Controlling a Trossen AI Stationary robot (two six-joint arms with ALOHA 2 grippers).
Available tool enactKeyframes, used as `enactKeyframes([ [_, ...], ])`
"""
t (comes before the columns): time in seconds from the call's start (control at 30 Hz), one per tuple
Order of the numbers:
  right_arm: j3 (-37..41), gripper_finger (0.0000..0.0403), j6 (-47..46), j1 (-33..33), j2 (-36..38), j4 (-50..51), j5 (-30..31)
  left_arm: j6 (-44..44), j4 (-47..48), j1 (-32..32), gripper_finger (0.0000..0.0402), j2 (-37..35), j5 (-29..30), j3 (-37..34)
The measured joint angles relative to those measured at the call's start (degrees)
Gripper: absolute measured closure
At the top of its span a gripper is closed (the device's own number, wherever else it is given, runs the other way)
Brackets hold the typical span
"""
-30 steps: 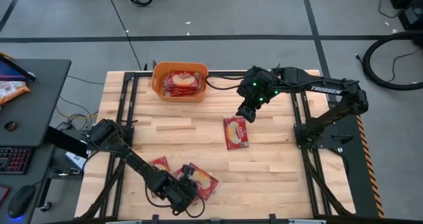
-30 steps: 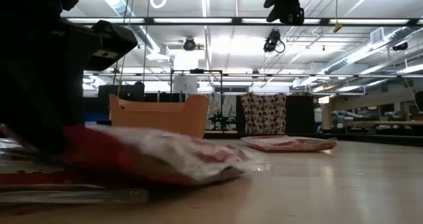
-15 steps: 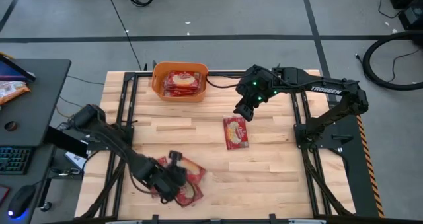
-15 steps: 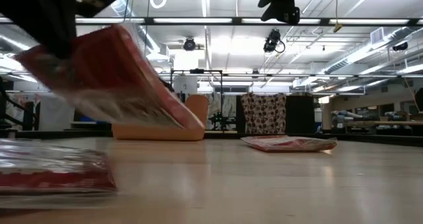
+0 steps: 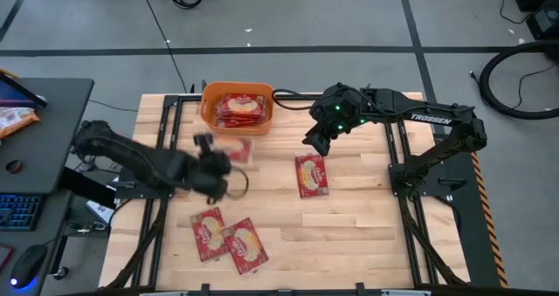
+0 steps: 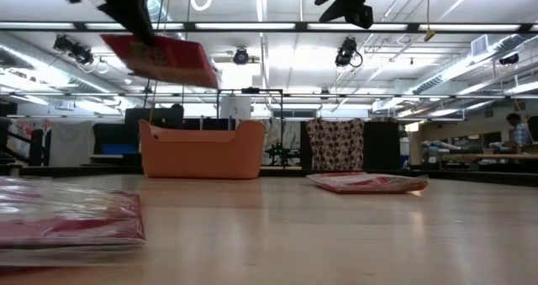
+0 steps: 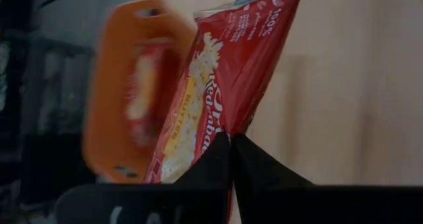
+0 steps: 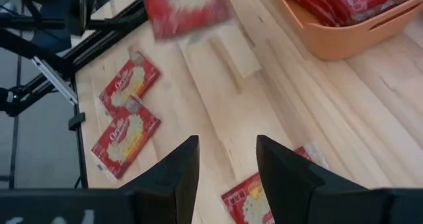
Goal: Sort popcorn bags into baskets
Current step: Put the popcorn bag into the orange bin
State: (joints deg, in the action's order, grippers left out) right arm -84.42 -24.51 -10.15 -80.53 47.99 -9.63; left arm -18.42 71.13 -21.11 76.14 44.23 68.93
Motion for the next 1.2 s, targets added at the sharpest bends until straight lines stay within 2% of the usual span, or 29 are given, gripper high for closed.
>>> enactKeyframes([
  [0.1, 0.0, 0.0247, -1.3, 0.0, 0.0, -1.4, 1.0, 5.2, -0.3, 6.4, 0.0393, -3.9, 1.6, 0.0],
  [0.3, 0.0, 0.0247, -2.6, 0.1, 0.0, -4.4, 1.1, 18.5, -4.2, 21.2, 0.0393, -9.1, 0.5, 0.0],
  [0.43, 0.0, 0.0247, -3.0, 0.2, 0.0, -4.9, 1.2, 28.5, -11.3, 31.8, 0.0393, -10.2, -7.6, 0.0],
  [0.53, 0.0, 0.0247, -3.0, 0.6, 0.0, -4.8, 1.2, 34.6, -15.7, 39.0, 0.0393, -9.7, -11.0, 0.0],
  [0.73, 0.0, 0.0247, -3.0, 2.0, 0.0, -4.7, 1.3, 40.8, -25.6, 51.4, 0.0393, -6.3, -23.1, 0.0],
  [0.97, 0.0, 0.0247, -5.1, 2.7, 0.0, -2.9, 8.1, 46.4, -30.2, 57.8, 0.0393, 1.3, -29.1, 0.0],
  [1.2, 0.0, 0.0247, -6.1, 2.4, 0.0, -2.5, 8.7, 50.6, -35.6, 59.3, 0.0393, 10.3, -32.2, 0.0],
])
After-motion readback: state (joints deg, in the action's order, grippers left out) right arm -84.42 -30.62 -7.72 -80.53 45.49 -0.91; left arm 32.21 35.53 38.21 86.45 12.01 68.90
